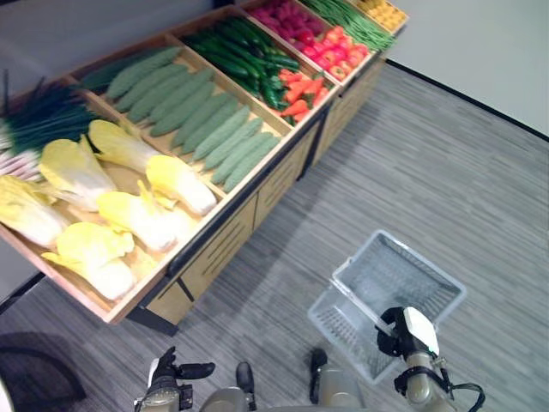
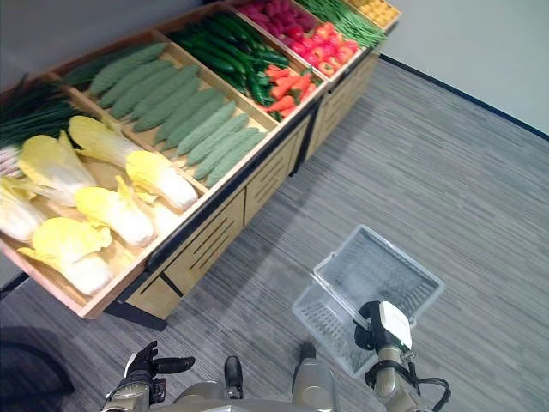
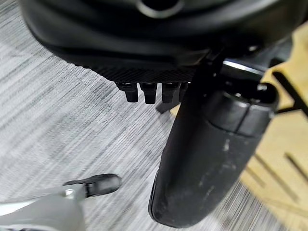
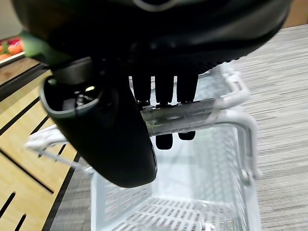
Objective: Get the vegetables into the basket
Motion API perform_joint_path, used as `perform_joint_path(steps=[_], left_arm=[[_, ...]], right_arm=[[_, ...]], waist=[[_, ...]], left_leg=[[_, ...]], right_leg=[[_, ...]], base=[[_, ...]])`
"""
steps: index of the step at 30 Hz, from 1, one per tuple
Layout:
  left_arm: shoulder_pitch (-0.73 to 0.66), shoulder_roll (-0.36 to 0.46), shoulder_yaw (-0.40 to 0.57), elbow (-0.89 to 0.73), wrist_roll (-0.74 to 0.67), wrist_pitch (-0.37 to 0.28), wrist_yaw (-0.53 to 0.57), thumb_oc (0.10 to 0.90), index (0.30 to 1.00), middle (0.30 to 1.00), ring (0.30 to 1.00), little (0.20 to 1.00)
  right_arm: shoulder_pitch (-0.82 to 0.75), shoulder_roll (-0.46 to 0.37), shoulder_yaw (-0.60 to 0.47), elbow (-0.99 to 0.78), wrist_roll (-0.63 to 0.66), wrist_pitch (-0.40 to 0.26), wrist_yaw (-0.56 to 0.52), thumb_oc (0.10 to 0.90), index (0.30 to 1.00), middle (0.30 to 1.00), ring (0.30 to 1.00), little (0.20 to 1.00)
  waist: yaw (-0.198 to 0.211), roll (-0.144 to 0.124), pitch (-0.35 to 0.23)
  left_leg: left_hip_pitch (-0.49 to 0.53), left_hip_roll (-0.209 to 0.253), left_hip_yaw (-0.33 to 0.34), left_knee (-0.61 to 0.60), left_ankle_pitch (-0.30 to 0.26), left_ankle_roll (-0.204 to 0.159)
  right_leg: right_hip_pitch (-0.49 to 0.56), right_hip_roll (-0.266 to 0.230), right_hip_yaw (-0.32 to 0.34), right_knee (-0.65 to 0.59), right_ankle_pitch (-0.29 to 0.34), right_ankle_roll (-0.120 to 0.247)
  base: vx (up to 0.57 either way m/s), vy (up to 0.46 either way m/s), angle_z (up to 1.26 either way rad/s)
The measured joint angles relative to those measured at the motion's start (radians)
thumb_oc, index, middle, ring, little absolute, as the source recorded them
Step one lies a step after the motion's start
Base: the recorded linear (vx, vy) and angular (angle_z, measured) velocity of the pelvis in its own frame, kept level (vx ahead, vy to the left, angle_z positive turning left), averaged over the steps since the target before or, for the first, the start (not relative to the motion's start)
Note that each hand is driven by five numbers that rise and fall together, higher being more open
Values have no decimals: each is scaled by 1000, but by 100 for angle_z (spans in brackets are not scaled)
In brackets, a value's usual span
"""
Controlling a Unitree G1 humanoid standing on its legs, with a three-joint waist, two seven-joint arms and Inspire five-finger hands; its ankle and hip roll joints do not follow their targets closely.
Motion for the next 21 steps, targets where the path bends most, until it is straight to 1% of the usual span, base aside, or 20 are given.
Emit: perform_joint_path(steps=[1, 2, 3, 4, 5, 6, 7, 8, 9, 10, 11, 12, 14, 15, 16, 17, 18, 19, 20, 21], left_arm=[[2, 5, 1, -2, -10, -2, -1, 900, 1000, 1000, 1000, 1000], [11, 4, 2, -3, -10, -4, -2, 900, 1000, 1000, 1000, 1000], [10, 6, 0, -8, -11, -6, -5, 900, 1000, 1000, 1000, 1000], [12, 16, -2, -35, -12, -18, -11, 900, 1000, 1000, 1000, 1000], [29, 13, 0, -47, -13, -28, -13, 900, 1000, 1000, 1000, 1000], [62, 15, 1, -44, -14, -25, -12, 900, 1000, 1000, 1000, 1000], [70, 10, 1, -44, -31, -25, -12, 900, 1000, 1000, 1000, 1000], [60, 1, -1, -53, -35, -26, -12, 900, 1000, 1000, 1000, 1000], [59, -8, -2, -72, -39, -28, -12, 900, 1000, 1000, 1000, 1000], [53, -24, -14, -85, -39, -32, -12, 900, 1000, 1000, 1000, 1000], [30, -26, -72, -91, -37, -31, -18, 900, 1000, 1000, 1000, 1000], [12, -33, -79, -86, -36, -27, -23, 900, 1000, 1000, 1000, 1000], [-10, -52, -78, -66, -34, -23, -23, 900, 1000, 1000, 1000, 1000], [-14, -57, -78, -68, -28, -24, -23, 900, 1000, 1000, 1000, 1000], [-17, -69, -78, -68, -26, -24, -26, 900, 1000, 1000, 1000, 1000], [-11, -71, -78, -68, -25, -23, -27, 900, 1000, 1000, 1000, 1000], [-1, -73, -66, -65, -24, -23, -29, 900, 1000, 1000, 1000, 1000], [20, -87, -26, -52, -11, -22, -36, 900, 1000, 1000, 1000, 1000], [41, -89, -20, -33, -7, -22, -37, 900, 1000, 1000, 1000, 1000], [43, -88, -9, -27, -7, -20, -37, 900, 1000, 1000, 1000, 1000]], right_arm=[[1, 0, -1, 9, 0, 6, 1, 400, 300, 300, 300, 300], [-3, 1, -14, 18, 3, 17, -1, 400, 300, 300, 300, 300], [14, 10, -47, 70, 22, 22, -4, 400, 300, 300, 300, 300], [23, 20, -47, 119, 26, 33, 3, 400, 300, 300, 300, 300], [-3, 13, -48, 147, 29, 40, 7, 400, 300, 300, 300, 300], [-61, 10, -46, 164, 29, 42, 12, 400, 300, 300, 300, 300], [-84, -5, -46, 151, 28, 31, 13, 400, 300, 300, 300, 300], [-75, -24, -51, 121, 29, 29, 13, 400, 300, 300, 300, 300], [-72, -36, -58, 105, 31, 24, 12, 400, 300, 300, 300, 300], [-81, -49, -60, 106, 40, 20, 11, 400, 300, 300, 300, 300], [-87, -59, -74, 104, 40, 18, 10, 400, 300, 300, 300, 300], [-107, -62, -73, 103, 40, 16, 10, 400, 300, 300, 300, 300], [-106, -62, -74, 103, 41, 15, 9, 400, 300, 300, 300, 300], [-97, -58, -74, 103, 45, 11, 8, 400, 300, 300, 300, 300], [-70, -49, -75, 101, 55, 5, 8, 400, 300, 300, 300, 300], [-65, -47, -76, 102, 57, 5, 8, 400, 300, 300, 300, 300], [-59, -44, -81, 103, 57, 6, 7, 400, 300, 300, 300, 300], [-35, -43, -93, 111, 57, 7, 7, 400, 300, 300, 300, 300], [-27, -43, -93, 123, 57, 7, 7, 400, 300, 300, 300, 300], [-22, -41, -93, 126, 57, 7, 7, 400, 300, 300, 300, 300]], waist=[[7, 0, 9], [9, 1, 14], [-6, 14, 20], [3, -1, 15], [13, 19, 16], [23, 29, 13], [36, 30, 14], [32, 26, 15], [36, 24, 16], [32, 23, 17], [21, 22, 18], [12, 14, 23], [-6, 19, 23], [-15, 21, 23], [-19, 35, 17], [-18, 48, 16], [-20, 64, 11], [-17, 92, -3], [-16, 113, -16], [-16, 113, -16]], left_leg=[[19, -6, -25, -3, -16, -19], [33, -10, -42, -4, -34, -22], [31, -2, -160, 25, -55, -68], [52, 5, -204, 17, -60, -86], [60, 45, -222, 24, -65, -108], [33, 83, -191, 92, -78, -127], [8, 98, -183, 133, -77, -134], [-12, 110, -198, 180, -74, -163], [-27, 125, -180, 199, -71, -179], [-31, 151, -155, 194, -41, -204], [-57, 186, -92, 196, -31, -221], [-53, 226, 26, 162, -28, -225], [-36, 280, 192, 118, -13, -249], [-26, 290, 229, 86, -4, -263], [-4, 289, 256, 22, 21, -272], [3, 282, 256, 5, 34, -265], [8, 277, 251, -11, 49, -260], [25, 263, 219, -33, 73, -249], [29, 255, 213, -31, 46, -247], [30, 244, 213, -27, 39, -238]], right_leg=[[-24, 12, 11, -19, 36, -1], [-39, 26, 17, -21, 63, -6], [16, 54, 22, -50, 65, -6], [58, 79, 6, -43, 66, -40], [71, 99, -65, -32, 120, -129], [84, 136, -89, -30, 109, -158], [94, 150, -106, -30, 110, -177], [112, 152, -153, -32, 94, -196], [122, 154, -189, -26, 76, -217], [122, 158, -226, -12, 52, -227], [122, 158, -270, -15, 43, -231], [122, 155, -296, -23, 32, -226], [131, 153, -341, -42, 29, -229], [141, 153, -358, -54, 29, -229], [151, 156, -381, -65, 30, -228], [151, 159, -385, -66, 30, -228], [152, 161, -391, -67, 31, -227], [162, 165, -395, -65, 34, -220], [164, 160, -393, -64, 40, -199], [162, 151, -389, -64, 47, -189]], base=[[421, -344, 109], [351, -361, 144], [285, -450, 192], [197, -390, 223], [228, -604, 126], [128, -407, 61], [94, -451, 66], [13, -188, 90], [6, -220, 118], [4, -127, 126], [-6, -112, 116], [29, -110, 104], [45, -57, 65], [52, -17, 77], [86, 3, 58], [89, 28, 41], [84, 109, 11], [47, 122, 8], [36, 141, 3], [27, 122, 2]])
